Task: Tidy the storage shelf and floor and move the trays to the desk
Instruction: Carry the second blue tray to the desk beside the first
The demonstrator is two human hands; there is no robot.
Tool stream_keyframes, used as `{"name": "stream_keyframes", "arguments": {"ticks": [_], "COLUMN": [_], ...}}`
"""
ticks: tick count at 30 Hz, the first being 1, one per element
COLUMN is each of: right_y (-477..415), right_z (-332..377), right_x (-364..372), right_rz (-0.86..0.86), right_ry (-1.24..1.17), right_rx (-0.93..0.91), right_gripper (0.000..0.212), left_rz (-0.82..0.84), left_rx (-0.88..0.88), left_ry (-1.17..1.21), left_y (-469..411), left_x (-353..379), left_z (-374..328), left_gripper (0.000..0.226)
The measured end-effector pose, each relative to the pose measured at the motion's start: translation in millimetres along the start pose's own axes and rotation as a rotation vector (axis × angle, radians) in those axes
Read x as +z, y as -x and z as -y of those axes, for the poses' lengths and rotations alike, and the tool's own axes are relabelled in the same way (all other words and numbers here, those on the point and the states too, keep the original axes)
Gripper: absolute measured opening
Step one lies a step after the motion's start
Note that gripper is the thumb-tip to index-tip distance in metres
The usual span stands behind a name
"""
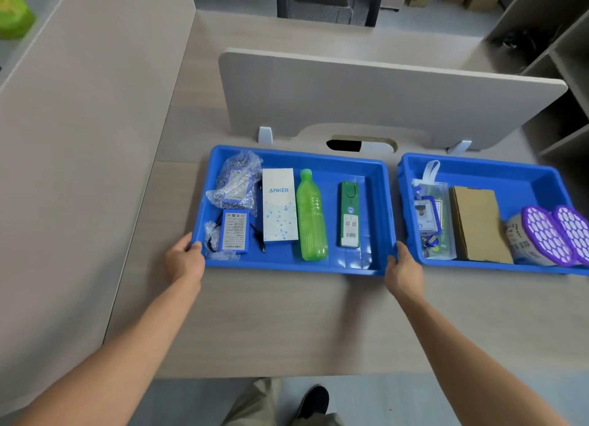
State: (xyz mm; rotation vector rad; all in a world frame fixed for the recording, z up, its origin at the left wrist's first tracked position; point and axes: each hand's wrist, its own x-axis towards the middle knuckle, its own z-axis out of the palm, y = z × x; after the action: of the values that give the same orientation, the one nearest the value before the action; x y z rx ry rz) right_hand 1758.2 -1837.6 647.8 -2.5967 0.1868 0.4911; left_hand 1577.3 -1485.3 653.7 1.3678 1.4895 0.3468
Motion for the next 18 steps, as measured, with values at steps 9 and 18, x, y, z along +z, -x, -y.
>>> {"name": "stream_keyframes", "arguments": {"ticks": [9,18], "right_y": [4,67], "right_z": [-2,-34], "right_x": [1,-1], "right_rz": [0.022,0.077], "right_ry": [-0.059,-0.154], "right_rx": [0.023,-0.041], "right_gripper": [0.049,0.039], "left_rz": [0.043,0.032], "left_rx": [0.018,-0.022], "left_ry": [0.019,0.002], "left_y": [-12,44], "left_x": [0,-49], "left_z": [10,72], "left_gripper": [0.037,0.032]}}
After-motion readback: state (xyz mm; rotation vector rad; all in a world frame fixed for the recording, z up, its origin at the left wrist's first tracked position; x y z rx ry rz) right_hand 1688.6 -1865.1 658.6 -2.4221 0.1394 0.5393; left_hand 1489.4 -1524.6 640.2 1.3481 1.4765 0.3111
